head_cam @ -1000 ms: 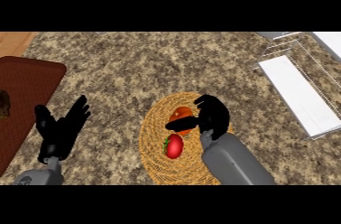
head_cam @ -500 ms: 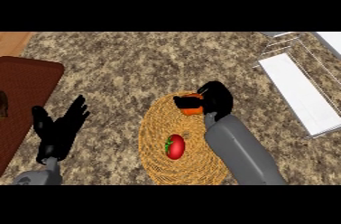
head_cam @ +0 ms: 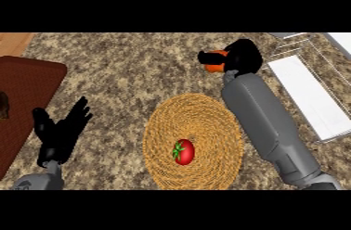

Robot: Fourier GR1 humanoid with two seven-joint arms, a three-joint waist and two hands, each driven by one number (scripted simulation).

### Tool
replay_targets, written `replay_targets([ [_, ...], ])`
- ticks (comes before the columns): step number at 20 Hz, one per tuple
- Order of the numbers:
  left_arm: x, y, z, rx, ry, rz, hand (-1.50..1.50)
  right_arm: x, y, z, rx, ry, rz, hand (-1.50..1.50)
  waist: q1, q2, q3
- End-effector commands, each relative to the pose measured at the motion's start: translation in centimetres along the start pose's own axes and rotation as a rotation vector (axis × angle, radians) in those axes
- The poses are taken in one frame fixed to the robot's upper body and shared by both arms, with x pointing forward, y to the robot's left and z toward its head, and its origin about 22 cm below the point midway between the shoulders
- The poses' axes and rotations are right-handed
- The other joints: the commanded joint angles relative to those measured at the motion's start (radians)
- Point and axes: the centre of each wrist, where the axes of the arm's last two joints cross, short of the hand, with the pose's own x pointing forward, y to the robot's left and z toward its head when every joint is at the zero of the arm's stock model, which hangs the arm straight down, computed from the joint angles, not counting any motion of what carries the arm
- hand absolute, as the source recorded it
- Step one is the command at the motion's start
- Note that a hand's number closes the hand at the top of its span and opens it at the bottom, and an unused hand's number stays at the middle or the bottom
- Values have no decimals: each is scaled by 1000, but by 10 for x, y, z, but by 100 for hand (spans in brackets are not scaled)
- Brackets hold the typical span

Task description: Pick the squash from the placemat and place it in the tiered shelf

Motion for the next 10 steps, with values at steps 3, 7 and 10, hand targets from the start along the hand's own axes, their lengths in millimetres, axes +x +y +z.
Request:
replay_targets([
  [3,-19,6,2,16,74,1,0,72,-49,13,-280,95,-57,150,-13,-6,-10],
  [7,-5,2,0,17,79,15,0,105,-84,16,-392,74,-83,150,-27,-14,-10],
  [10,-27,13,12,47,102,-1,0,117,-114,8,-456,101,-34,150,-37,-21,-9],
])
